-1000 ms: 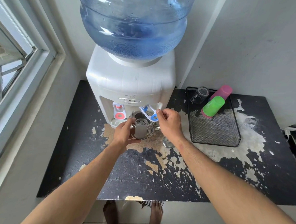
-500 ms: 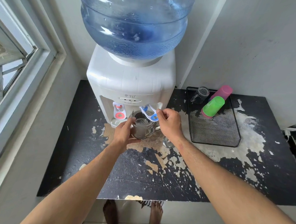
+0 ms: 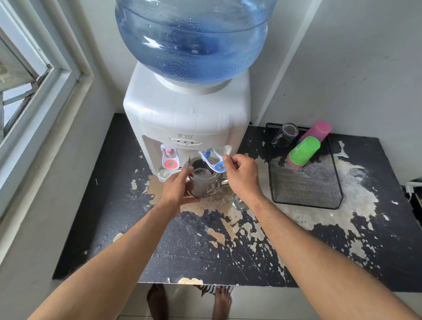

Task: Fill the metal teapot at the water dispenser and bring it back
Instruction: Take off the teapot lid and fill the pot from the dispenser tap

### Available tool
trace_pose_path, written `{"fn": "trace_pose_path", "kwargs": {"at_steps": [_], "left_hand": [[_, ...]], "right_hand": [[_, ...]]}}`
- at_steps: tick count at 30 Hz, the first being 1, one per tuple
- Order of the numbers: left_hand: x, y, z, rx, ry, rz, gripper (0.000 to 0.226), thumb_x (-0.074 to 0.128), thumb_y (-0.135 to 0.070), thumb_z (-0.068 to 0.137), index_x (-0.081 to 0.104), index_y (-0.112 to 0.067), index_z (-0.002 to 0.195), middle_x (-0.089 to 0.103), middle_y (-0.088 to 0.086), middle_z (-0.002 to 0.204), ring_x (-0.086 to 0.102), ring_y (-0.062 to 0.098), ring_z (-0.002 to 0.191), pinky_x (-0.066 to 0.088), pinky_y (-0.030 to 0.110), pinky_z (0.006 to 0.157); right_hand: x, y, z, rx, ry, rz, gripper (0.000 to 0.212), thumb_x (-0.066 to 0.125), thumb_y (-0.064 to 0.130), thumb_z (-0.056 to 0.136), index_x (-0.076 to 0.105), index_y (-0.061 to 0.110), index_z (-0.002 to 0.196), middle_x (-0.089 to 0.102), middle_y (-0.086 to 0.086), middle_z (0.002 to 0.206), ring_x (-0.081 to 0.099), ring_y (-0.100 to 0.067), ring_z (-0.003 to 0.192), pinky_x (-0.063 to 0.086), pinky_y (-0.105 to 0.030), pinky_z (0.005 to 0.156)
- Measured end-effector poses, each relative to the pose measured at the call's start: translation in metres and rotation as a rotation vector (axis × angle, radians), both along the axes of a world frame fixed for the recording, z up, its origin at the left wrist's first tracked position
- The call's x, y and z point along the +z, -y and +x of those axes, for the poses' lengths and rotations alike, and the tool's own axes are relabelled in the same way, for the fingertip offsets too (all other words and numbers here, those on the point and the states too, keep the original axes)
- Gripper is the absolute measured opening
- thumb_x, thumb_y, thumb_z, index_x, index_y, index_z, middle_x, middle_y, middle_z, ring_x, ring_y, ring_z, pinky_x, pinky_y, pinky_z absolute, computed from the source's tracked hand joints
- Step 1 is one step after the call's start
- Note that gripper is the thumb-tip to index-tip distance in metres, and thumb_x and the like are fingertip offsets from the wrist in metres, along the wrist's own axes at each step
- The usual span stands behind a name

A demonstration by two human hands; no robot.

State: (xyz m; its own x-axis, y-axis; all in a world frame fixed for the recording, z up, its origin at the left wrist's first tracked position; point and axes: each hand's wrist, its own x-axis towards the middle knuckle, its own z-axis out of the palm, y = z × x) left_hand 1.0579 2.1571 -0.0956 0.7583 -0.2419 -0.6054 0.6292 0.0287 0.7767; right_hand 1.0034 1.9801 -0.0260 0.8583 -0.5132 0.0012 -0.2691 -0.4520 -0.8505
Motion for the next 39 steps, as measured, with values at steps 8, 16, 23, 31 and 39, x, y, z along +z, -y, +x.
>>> {"fn": "trace_pose_path", "kwargs": {"at_steps": [8,16,23,31,39], "left_hand": [[0.002,0.000,-0.001,0.018,-0.019,0.020,0.072,0.076,-0.059,0.064,0.067,-0.011,0.117,0.073,0.024,0.110,0.077,0.040,0.094,0.065,0.047,0.067],[0.002,-0.001,0.001,0.012,-0.033,0.032,0.073,0.076,-0.060,0.062,0.066,-0.012,0.116,0.078,0.018,0.100,0.079,0.035,0.087,0.065,0.045,0.066],[-0.003,-0.004,0.003,0.007,-0.018,0.034,0.043,0.071,-0.048,0.088,0.067,-0.014,0.113,0.082,0.008,0.088,0.080,0.032,0.083,0.066,0.047,0.069],[-0.004,-0.005,0.002,0.005,-0.008,0.013,0.043,0.071,-0.048,0.086,0.067,-0.014,0.112,0.082,0.006,0.082,0.080,0.030,0.081,0.065,0.045,0.067],[-0.009,-0.009,0.001,-0.003,0.009,0.010,0.044,0.072,-0.048,0.083,0.067,-0.015,0.111,0.081,0.006,0.079,0.080,0.031,0.085,0.064,0.043,0.065]], "right_hand": [[0.002,-0.001,0.000,-0.003,-0.002,-0.009,0.040,0.063,0.031,0.100,0.057,0.022,0.062,0.057,0.011,0.057,0.054,0.003,0.050,0.034,-0.013,0.040],[0.004,-0.002,-0.001,-0.002,0.000,-0.007,0.042,0.063,0.028,0.100,0.053,0.025,0.060,0.053,0.014,0.055,0.053,0.005,0.048,0.033,-0.012,0.040],[0.001,-0.002,-0.001,-0.008,-0.001,0.036,0.040,0.063,0.026,0.100,0.059,0.017,0.062,0.052,0.013,0.054,0.050,0.004,0.047,0.032,-0.011,0.041],[-0.007,-0.002,0.000,0.015,-0.058,0.041,0.047,0.064,0.024,0.100,0.049,0.021,0.055,0.045,0.012,0.049,0.041,-0.001,0.041,0.028,-0.015,0.040],[-0.021,-0.017,0.006,0.113,-0.185,-0.052,0.037,0.066,0.027,0.099,0.058,0.024,0.063,0.051,0.005,0.063,0.043,-0.001,0.044,0.027,-0.010,0.040]]}}
